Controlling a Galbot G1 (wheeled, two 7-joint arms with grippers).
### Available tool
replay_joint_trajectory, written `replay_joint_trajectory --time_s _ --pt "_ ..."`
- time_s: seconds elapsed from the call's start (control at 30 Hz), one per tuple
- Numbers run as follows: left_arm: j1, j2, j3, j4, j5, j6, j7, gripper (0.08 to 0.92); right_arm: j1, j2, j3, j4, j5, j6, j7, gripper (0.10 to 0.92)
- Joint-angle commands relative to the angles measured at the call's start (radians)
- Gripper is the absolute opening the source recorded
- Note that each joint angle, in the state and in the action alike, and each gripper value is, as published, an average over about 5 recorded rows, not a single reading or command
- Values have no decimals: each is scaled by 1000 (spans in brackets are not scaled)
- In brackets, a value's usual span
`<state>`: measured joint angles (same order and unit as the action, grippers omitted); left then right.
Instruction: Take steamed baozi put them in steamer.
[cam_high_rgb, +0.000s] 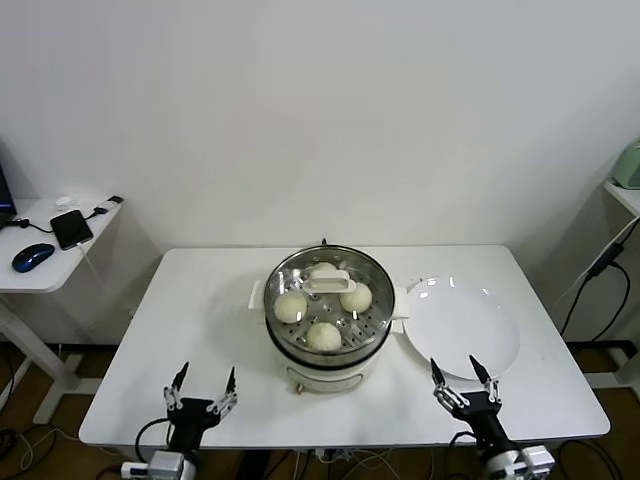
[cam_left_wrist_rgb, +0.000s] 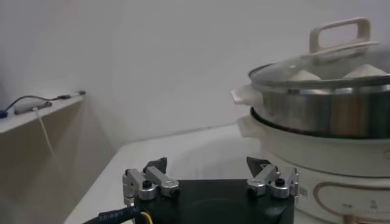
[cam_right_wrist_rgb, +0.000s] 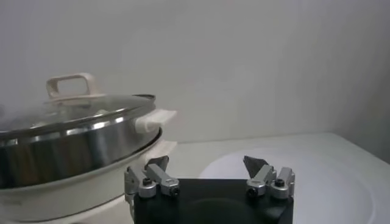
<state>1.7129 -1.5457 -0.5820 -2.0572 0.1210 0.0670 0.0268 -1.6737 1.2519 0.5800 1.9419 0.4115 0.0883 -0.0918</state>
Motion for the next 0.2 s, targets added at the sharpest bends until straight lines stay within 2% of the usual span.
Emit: replay_joint_trajectory --time_s 0.03,0.2 --pt "40 6 -31 -50 -63 57 21 823 -16 -69 -26 0 27 -15 37 823" --pt "61 3 -22 -95 -78 74 44 823 -7 -43 -41 -8 12 -13 34 823"
